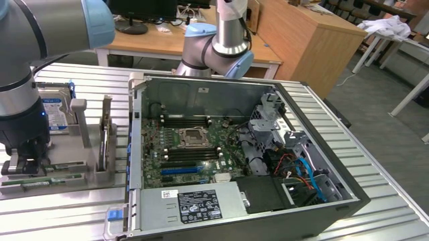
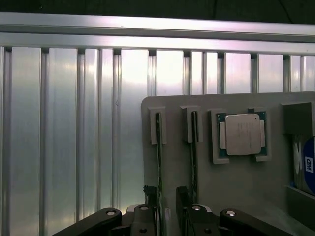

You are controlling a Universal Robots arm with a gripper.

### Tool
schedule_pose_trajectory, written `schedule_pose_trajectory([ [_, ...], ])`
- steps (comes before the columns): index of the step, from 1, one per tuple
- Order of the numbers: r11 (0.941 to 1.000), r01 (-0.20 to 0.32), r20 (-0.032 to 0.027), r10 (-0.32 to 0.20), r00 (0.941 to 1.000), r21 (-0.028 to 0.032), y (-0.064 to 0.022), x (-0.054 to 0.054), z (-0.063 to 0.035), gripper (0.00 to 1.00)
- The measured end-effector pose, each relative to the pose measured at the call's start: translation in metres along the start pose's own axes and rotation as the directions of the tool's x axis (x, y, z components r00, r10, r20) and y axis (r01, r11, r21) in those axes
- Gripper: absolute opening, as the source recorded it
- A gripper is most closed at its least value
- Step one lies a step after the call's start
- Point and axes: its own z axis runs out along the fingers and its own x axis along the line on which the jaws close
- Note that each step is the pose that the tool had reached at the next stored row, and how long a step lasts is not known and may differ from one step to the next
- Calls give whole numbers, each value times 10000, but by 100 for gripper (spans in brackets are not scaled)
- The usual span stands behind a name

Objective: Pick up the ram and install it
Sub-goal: 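Pick up the ram and move it above insertion slot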

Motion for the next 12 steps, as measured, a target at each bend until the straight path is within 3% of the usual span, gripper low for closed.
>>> schedule_pose_trajectory([
  [12, 10000, 0, -1, 0, 10000, -1, -3, 6, 125, 30],
])
